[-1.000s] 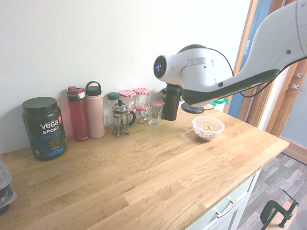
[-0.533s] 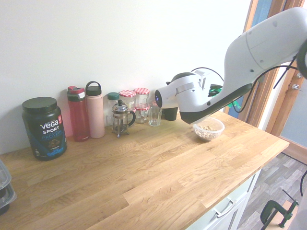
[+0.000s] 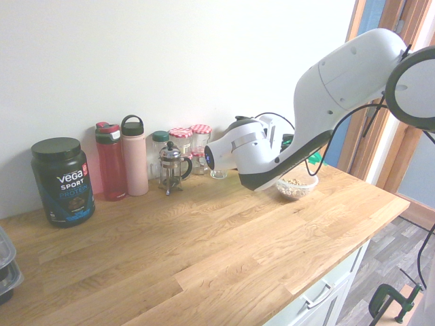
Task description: Cover the lid of food container
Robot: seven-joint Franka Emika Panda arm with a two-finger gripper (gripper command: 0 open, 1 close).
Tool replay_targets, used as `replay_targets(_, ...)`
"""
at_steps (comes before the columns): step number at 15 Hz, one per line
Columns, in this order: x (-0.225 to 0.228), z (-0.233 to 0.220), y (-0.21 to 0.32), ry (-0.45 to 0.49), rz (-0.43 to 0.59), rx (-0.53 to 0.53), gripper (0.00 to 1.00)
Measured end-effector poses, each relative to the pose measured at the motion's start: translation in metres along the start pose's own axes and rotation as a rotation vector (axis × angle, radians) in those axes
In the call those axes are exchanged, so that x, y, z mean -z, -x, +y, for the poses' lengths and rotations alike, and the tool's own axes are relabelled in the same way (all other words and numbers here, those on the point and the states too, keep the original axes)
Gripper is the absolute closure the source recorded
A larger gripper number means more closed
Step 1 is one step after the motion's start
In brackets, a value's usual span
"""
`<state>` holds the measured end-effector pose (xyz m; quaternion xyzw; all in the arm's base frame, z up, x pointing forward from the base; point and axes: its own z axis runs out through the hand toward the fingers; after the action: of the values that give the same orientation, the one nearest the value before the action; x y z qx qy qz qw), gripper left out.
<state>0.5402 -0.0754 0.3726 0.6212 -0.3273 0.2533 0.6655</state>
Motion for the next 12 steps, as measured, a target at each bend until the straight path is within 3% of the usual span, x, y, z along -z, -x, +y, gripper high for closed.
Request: replay_targets(12,-0.004,-0.010,0.025,0.015,-0.011,0.035,1.00)
